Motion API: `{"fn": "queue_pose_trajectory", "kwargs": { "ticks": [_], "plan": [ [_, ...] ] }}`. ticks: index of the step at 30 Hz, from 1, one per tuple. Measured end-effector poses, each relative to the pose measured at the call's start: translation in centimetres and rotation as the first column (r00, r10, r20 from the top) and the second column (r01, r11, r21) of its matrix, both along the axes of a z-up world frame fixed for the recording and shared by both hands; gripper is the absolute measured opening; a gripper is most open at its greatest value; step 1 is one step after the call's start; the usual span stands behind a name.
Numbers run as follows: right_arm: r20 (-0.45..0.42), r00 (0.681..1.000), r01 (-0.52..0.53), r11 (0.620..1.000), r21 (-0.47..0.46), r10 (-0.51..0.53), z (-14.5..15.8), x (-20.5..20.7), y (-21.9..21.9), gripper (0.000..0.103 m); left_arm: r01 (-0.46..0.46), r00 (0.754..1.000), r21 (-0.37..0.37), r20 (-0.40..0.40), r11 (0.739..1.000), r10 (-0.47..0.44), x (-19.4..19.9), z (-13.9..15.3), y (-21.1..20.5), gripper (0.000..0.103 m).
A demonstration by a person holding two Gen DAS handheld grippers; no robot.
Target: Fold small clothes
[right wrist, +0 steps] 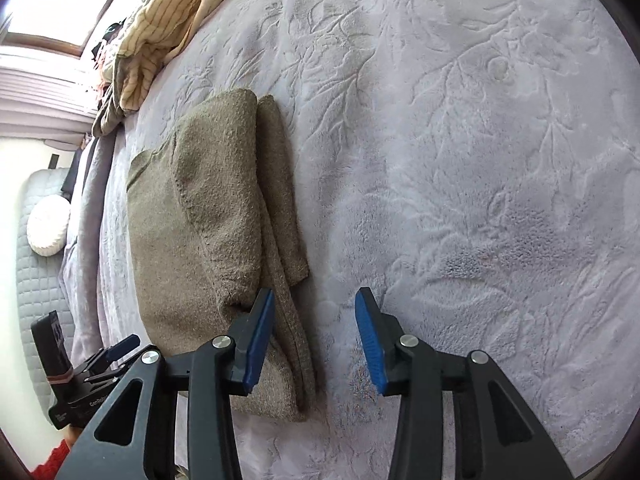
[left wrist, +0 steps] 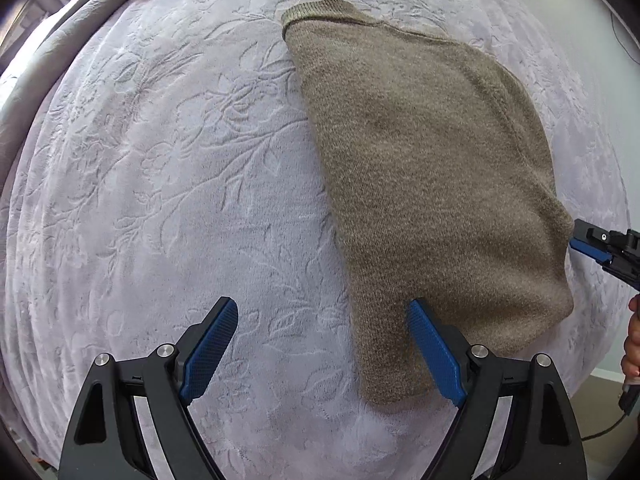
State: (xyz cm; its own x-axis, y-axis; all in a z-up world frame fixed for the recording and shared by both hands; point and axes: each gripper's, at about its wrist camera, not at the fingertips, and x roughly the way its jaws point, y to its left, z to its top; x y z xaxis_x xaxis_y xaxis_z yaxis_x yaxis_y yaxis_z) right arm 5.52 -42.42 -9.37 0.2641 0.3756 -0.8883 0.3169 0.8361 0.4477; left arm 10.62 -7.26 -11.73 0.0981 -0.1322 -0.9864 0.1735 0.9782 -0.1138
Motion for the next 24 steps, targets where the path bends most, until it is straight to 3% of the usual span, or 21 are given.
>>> {"fn": "queue_pose_trajectory", "kwargs": {
  "ticks": [11,14,18,24],
  "plan": [
    [0.02,1.0,-0.011,0.999,0.053,0.01,-0.5,2.3,-0.2,0.046,-0.045,0.999,-0.039,0.017,0.998,0.045,2.5,0.0,1.1,0.088],
    [0.029,1.0,-0.008,0.997,0.078,0.006,-0.8,2.9,-0.3,0.058,-0.057,0.998,-0.063,0.021,0.996,0.059,2.4,0.3,1.0,0.088],
    [0.029,1.0,-0.014,0.995,0.096,0.011,-1.3,3.6,-0.1,0.058,-0.066,0.997,-0.091,0.031,0.994,0.069,2.4,0.5,1.4,0.088],
    [0.03,0.999,-0.036,0.993,0.116,0.033,-1.5,4.0,0.2,0.061,-0.154,0.987,-0.196,0.017,0.968,0.16,3.5,1.3,3.8,0.088]
  ]
}}
